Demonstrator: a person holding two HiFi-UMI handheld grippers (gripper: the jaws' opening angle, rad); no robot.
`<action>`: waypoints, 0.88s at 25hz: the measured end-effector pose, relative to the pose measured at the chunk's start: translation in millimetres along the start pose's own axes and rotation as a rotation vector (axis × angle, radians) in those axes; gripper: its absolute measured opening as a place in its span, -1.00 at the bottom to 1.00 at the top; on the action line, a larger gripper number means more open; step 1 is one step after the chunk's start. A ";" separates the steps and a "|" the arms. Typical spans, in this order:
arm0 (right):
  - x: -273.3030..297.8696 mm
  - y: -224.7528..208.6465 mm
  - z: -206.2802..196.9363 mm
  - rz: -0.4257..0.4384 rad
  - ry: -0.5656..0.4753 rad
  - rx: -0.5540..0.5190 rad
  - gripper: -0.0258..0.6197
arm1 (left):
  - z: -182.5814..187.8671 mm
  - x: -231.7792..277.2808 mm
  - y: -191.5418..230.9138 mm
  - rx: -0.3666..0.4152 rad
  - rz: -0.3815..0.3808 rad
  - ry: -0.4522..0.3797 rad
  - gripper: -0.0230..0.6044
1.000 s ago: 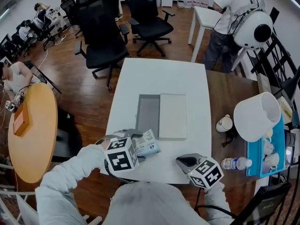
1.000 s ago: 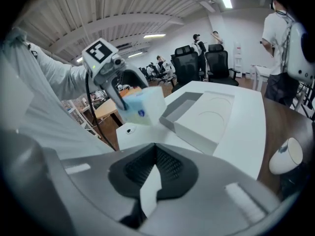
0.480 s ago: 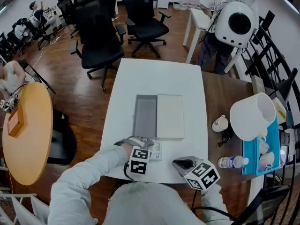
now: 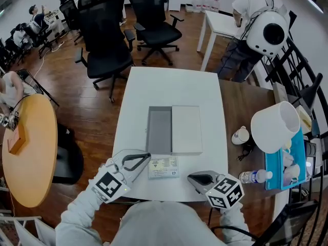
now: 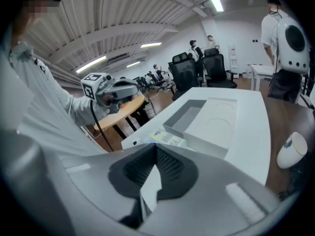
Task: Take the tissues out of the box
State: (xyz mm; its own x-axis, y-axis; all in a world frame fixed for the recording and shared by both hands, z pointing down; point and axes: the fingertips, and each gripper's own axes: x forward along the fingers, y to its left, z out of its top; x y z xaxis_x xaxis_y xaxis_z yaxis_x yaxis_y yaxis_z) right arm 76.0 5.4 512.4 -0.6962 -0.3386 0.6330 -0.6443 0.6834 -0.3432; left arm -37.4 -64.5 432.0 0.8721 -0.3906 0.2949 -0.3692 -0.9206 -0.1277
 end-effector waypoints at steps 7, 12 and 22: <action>18.7 13.3 20.9 0.037 0.020 -0.055 -0.92 | -21.3 -82.5 19.3 -0.635 -0.023 -0.189 -0.88; 26.5 20.9 22.9 0.041 0.033 -0.071 -0.92 | -37.1 -87.9 9.1 -0.641 -0.047 -0.127 -0.88; 25.8 25.4 33.1 -0.014 -0.022 -0.071 -0.92 | -35.5 -81.8 8.1 -0.583 -0.119 -0.065 -0.88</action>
State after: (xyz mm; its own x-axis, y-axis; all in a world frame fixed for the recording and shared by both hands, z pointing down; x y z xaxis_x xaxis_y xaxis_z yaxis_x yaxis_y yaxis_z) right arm 31.2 -7.4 497.0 -0.6949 -0.3619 0.6214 -0.6302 0.7227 -0.2838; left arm -123.2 -40.1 440.4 0.9292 -0.3012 0.2140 -0.3674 -0.8149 0.4483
